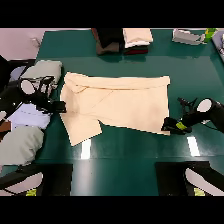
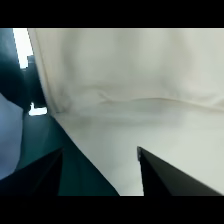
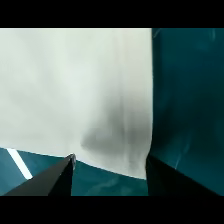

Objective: Fold the shirts.

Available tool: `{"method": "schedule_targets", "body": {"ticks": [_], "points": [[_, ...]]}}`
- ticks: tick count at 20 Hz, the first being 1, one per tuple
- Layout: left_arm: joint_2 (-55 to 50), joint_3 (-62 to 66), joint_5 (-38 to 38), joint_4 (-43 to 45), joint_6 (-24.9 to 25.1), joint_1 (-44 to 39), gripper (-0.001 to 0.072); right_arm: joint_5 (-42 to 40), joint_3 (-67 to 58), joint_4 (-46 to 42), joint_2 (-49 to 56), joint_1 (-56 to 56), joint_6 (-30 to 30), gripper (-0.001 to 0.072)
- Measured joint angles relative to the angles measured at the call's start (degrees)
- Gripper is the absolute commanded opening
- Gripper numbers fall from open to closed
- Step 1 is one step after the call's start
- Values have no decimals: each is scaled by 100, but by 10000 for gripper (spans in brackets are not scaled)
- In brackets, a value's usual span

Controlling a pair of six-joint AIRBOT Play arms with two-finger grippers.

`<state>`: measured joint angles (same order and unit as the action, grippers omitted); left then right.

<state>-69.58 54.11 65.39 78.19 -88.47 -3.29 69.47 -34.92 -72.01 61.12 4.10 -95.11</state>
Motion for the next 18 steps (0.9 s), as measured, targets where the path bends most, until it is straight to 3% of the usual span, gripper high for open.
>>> {"method": "schedule_targets", "body": {"ticks": [1, 2, 4, 6, 11, 15, 17, 18], "points": [[2, -4, 2, 0, 0, 0, 540, -129, 28, 11, -4, -98, -15, 53], [2, -9, 11, 2, 0, 0, 540, -197, 59, 28, 2, -199, -31, 19], [2, -13, 37, 44, 4, 0, 542, -278, 74, 55, -2, -332, -74, 19], [-4, -15, 24, 195, 20, 0, 629, -319, 81, 50, -7, -409, -87, 19], [-293, -17, -286, 474, -94, 20, 630, -361, 94, 48, -13, -474, -122, 19], [-697, -20, -516, 210, -136, 28, 628, -372, 94, 44, -13, -485, -125, 19], [-780, -7, -551, 107, -151, 37, 535, -374, 94, 42, -13, -487, -127, 19], [-822, 2, -586, 59, -151, 44, 375, -378, 94, 42, -13, -490, -129, 19]]}}
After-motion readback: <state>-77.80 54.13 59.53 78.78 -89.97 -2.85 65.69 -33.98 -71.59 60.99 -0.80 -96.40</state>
